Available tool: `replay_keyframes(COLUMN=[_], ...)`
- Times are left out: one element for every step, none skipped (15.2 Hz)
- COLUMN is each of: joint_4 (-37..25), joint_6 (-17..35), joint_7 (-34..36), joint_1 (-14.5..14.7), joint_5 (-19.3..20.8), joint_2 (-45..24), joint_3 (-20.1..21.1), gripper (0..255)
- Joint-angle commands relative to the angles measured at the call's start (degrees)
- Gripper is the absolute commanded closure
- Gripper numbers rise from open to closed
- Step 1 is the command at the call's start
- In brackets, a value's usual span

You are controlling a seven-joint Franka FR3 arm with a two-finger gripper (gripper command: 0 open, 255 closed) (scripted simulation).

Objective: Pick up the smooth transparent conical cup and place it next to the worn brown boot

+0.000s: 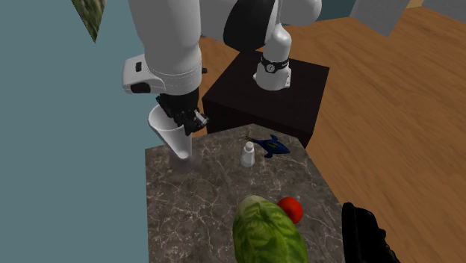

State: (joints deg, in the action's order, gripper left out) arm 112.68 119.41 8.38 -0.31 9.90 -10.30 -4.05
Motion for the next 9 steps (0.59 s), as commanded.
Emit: replay_keyframes(joint_4=[-0.84, -1.24, -1.65, -2.07, -2.5, -2.95, -3.41, -3.88, -4.37], joint_6=[-1.35, -2.05, -2.74, -3.44, -4.15, -4.85, -5.56, -6.26, -6.97], joint_7=[-0.22, -0.33, -0.43, -0.53, -0.64, -0.74, -0.84, -0.94, -1.05], joint_1=[0.01, 0.02, 0.04, 0.05, 0.06, 0.08, 0.09, 0.1, 0.11], joint_5=[-0.09, -0.12, -0.16, -0.2, -0.23, -0.27, -0.3, -0.34, -0.37], joint_2=[0.54, 0.85, 1.14, 1.43, 1.7, 1.97, 2.22, 2.46, 2.69], joint_3=[0.01, 0.02, 0.03, 0.04, 0.05, 0.06, 0.07, 0.08, 0.09], gripper=[255, 255, 255, 255, 255, 255, 255, 255, 255])
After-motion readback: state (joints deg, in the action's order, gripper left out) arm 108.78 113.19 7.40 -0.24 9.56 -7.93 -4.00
